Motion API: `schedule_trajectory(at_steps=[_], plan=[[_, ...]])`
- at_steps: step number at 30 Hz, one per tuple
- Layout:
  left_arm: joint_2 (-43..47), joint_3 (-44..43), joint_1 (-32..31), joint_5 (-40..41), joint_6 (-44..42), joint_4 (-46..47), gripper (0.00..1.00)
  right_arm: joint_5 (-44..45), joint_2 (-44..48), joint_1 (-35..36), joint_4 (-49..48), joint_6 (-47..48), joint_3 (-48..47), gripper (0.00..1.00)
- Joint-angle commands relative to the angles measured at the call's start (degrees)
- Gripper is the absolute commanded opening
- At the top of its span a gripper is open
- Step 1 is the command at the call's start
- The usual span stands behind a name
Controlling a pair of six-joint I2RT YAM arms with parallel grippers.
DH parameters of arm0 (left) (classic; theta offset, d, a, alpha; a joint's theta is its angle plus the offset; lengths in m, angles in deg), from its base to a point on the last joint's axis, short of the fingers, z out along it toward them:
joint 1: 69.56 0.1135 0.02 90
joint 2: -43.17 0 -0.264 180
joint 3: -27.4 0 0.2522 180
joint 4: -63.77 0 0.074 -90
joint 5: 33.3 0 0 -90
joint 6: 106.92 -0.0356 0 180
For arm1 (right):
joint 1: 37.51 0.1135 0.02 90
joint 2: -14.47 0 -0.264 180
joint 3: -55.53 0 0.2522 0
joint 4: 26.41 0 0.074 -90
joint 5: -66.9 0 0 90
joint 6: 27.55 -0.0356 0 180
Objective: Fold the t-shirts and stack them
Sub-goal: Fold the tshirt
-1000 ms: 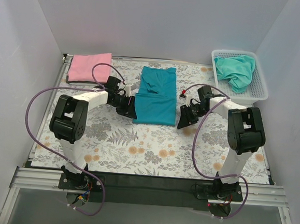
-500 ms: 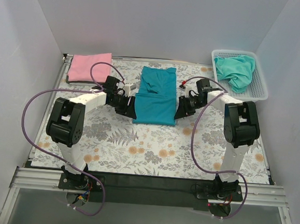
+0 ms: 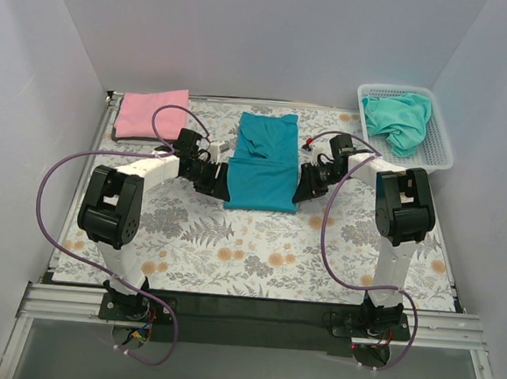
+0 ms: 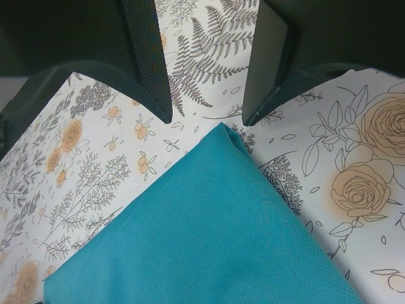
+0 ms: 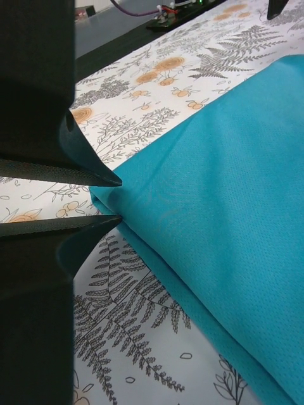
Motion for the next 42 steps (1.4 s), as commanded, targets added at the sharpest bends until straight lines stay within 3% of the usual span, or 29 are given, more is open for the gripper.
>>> schedule_trajectory(at_steps=[1,14,21,25,34,42], plan=[[2.58,0.0,0.06,0.24,-0.54,0.85,0.46,-3.18,-0.36,0.41,-0.61,-0.74,-0.85,0.27],[1.71,-0.97,0.06,0.24,-0.45,0.68,0.46,-1.43,-1.06,0.41,-0.61,-1.62,-0.15,0.36],[1.53,-0.88,0.06,0.06,-0.28,0.68,0.45,-1.34,-1.33,0.5,-0.52,-1.53,0.38,0.21],[1.62,-0.97,0.06,0.15,-0.19,0.59,0.45,-1.51,-0.98,0.41,-0.35,-1.1,1.17,0.01],[5.74,2.01,-0.29,-2.31,-4.84,1.81,0.42,-1.78,3.86,-0.29,1.68,0.84,5.73,0.01],[9.96,5.7,-5.72,1.37,-14.15,3.75,0.43,-1.69,1.84,-0.29,2.11,1.1,3.11,0.01]])
